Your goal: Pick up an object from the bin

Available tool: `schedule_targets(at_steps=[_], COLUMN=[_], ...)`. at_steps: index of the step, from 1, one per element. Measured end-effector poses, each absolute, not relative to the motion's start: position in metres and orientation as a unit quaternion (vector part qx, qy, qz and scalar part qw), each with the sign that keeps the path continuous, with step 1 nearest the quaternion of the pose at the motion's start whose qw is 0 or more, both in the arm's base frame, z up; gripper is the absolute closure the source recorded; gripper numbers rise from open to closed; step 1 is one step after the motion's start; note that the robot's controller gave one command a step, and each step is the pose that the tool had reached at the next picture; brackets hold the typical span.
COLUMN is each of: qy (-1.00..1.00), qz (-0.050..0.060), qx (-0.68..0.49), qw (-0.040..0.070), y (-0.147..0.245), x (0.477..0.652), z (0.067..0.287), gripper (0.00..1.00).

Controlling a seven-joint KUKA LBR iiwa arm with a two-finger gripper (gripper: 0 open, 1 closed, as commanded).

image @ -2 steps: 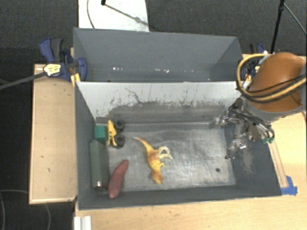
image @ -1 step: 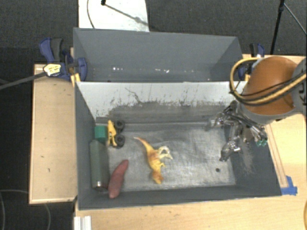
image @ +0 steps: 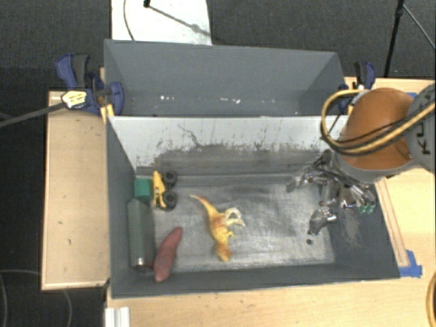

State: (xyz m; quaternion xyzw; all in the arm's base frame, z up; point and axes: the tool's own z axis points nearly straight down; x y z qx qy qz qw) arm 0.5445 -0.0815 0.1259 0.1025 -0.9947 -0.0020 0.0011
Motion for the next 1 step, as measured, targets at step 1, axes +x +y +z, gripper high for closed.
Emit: schedule_targets(at_steps=[1], qy=[-0.987], qz=[0.000], qx=[0.162], qw=[0.002], y=[-0.0654], x=[0.5291], z=[0.1744], gripper=[0.00])
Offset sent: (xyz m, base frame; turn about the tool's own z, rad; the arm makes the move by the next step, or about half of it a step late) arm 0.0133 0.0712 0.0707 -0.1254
